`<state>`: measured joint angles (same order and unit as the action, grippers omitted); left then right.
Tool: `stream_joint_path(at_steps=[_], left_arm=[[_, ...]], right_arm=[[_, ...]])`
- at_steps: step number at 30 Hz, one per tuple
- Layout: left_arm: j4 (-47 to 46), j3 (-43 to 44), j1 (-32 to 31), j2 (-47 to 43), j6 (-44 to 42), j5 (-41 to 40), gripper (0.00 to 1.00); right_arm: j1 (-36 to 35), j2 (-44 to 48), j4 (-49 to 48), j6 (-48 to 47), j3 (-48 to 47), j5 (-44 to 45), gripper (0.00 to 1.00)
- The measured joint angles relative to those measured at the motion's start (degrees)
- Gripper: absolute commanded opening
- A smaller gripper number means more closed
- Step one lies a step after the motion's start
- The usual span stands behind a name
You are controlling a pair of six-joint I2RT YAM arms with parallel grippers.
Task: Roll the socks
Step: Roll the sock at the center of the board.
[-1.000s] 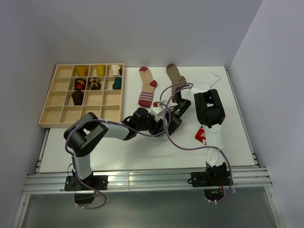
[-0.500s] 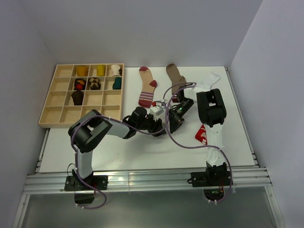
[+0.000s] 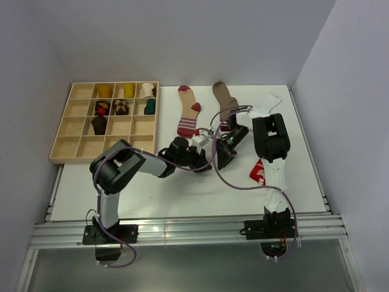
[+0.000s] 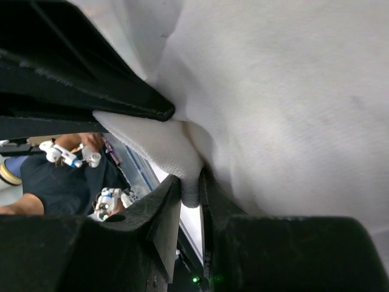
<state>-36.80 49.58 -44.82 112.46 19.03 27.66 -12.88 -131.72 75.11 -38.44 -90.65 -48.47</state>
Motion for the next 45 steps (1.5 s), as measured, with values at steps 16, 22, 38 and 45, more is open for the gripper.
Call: stream_joint_path(at_steps=[16,22,38,45], left_arm=[[17.9,0.1,-1.2,-6.7,14.0,-4.0,0.00],[25.5,-0.4,-0.9,-8.7,22.5,-1.0,0.00],[26.9,-0.3,2.9,-3.2,37.8,12.0,0.00],[26.6,0.2,4.5,-1.7,39.1,15.5,0.00]], right_arm=[[0.0,16.5,-16.1,6.1,10.7,8.7,0.50],[0.0,31.9,-26.8,5.6,20.0,12.1,0.53],[-15.9,63.5,-48.1,-5.6,53.3,19.3,0.54],[-24.4,67.4,-54.8,-8.3,57.1,23.8,0.54]])
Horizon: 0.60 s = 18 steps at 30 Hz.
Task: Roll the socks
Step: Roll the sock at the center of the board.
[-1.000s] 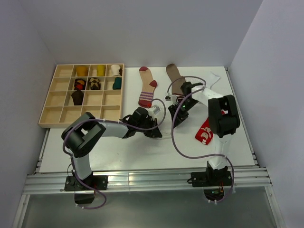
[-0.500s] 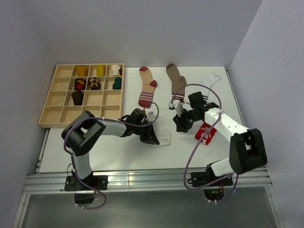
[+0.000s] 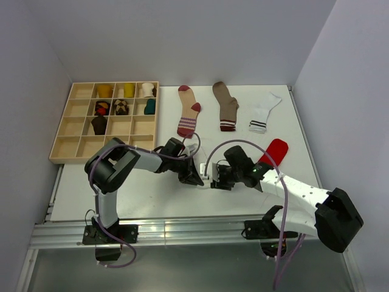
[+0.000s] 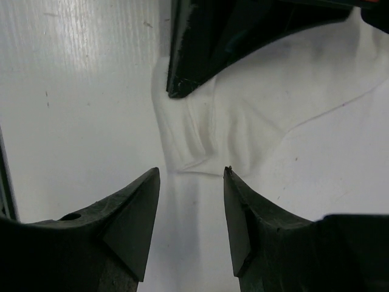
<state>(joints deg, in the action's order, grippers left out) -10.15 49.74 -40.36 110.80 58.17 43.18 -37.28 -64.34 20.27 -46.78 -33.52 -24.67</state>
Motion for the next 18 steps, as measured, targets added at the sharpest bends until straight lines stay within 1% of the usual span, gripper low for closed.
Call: stream_joint_path(at_steps=[5,9,13,17,18], left_arm=[[0.4,0.8,0.5,1.1,0.0,1.7,0.00],[1.2,1.7,0.9,1.9,-0.1,2.8,0.00],[2.0,2.5,1.2,2.6,-0.4,3.8,0.00],[3.0,3.0,1.3,2.7,-0.7,4.0,0.00],[3.3,3.2,1.3,2.7,-1.0,4.0,0.00]], right_arm=[[-7.0,0.3,-3.0,-1.5,3.5,4.4,0.52],[-10.5,-0.3,-6.2,-2.4,5.2,8.0,0.52],[-13.3,-2.7,-9.5,-3.2,6.2,11.7,0.49],[-14.1,-6.0,-12.0,-3.9,6.3,13.8,0.48],[-14.1,-6.8,-12.8,-4.1,6.3,14.5,0.46]])
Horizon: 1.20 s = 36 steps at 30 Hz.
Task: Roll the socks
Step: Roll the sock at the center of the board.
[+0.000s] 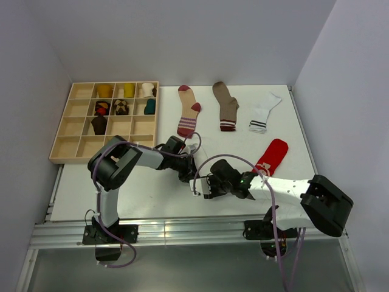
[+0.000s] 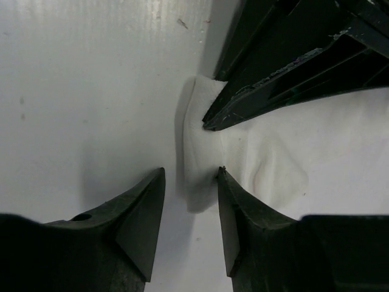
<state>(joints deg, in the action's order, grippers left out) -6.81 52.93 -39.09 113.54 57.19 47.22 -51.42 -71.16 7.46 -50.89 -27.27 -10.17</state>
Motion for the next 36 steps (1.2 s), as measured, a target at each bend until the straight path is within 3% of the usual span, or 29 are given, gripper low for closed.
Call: stream_joint_path(at_steps=[12,14,15,18,21,27,36], left_arm=[[3.3,2.3,0.3,1.3,-4.1,2.0,0.01],[4.1,2.8,0.4,1.5,-5.0,2.3,0.02],[4.5,3.0,0.4,1.5,-5.4,2.3,0.05],[5.5,3.4,0.6,1.5,-6.4,2.3,0.14],[5.9,3.4,1.4,1.4,-7.0,2.3,0.27],[5.4,1.6,3.1,-3.9,-6.8,-1.2,0.39],[-2.6,-7.5,5.1,-17.9,-2.6,-13.0,0.39]], right_arm=[[-0.1,-4.5,-7.9,-3.2,0.0,5.2,0.47],[-0.1,-5.3,-8.3,-3.6,-0.4,5.2,0.39],[-0.1,-5.9,-8.3,-3.8,-0.7,5.2,0.29],[-0.2,-7.3,-7.1,-3.7,-1.9,4.7,0.21],[-0.2,-7.9,-4.5,-3.4,-3.4,4.0,0.18],[0.9,-8.1,5.4,-1.5,-7.7,-1.3,0.18],[8.5,-14.3,23.2,-0.7,-17.8,-15.0,0.19]])
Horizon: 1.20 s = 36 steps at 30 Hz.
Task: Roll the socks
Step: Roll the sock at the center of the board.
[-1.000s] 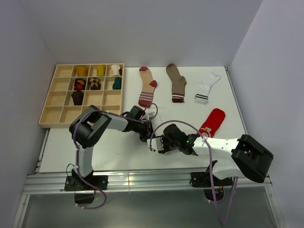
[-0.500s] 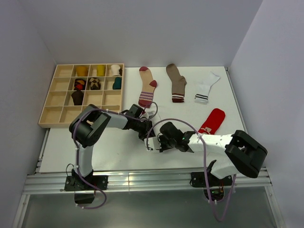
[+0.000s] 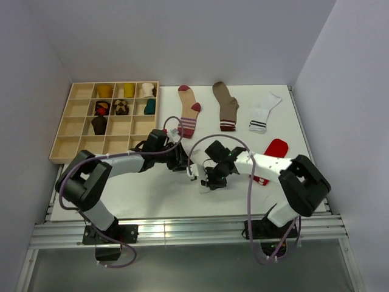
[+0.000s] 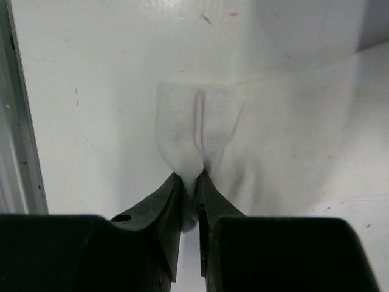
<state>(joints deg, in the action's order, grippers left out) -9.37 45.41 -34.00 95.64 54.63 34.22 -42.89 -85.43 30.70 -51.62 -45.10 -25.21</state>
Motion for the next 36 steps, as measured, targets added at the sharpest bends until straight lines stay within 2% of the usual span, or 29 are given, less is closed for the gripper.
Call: stream_joint_path(at_steps=[6,10,13,18,21,27,36], left_arm=[[-2.1,-7.8,-0.2,-10.2,0.9,-11.7,0.37],[-2.8,-11.5,-2.2,-17.9,-1.5,-20.5,0.39],[-3.4,-12.3,-6.3,-21.1,-6.1,-27.0,0.41],[-7.1,-12.5,-15.5,-21.5,-17.2,-35.7,0.47],[-11.3,-12.5,-19.3,-19.5,-24.4,-37.6,0.49],[-14.2,-11.1,-22.2,-10.9,-34.4,-35.6,0.52],[-14.0,-4.4,-24.2,-0.4,-39.4,-31.0,0.51]], right_arm=[[8.1,-14.9,14.9,-2.3,-15.1,-8.7,0.20],[11.5,-24.9,24.4,-2.8,-25.2,-13.3,0.20],[12.7,-30.8,31.0,-3.1,-31.1,-15.4,0.21],[14.5,-39.8,41.4,-4.1,-39.4,-19.4,0.21],[15.3,-41.9,44.0,-4.6,-40.8,-20.8,0.22],[16.3,-43.6,46.4,-5.1,-41.7,-21.7,0.22],[17.6,-45.6,48.5,-5.1,-43.0,-22.9,0.22]])
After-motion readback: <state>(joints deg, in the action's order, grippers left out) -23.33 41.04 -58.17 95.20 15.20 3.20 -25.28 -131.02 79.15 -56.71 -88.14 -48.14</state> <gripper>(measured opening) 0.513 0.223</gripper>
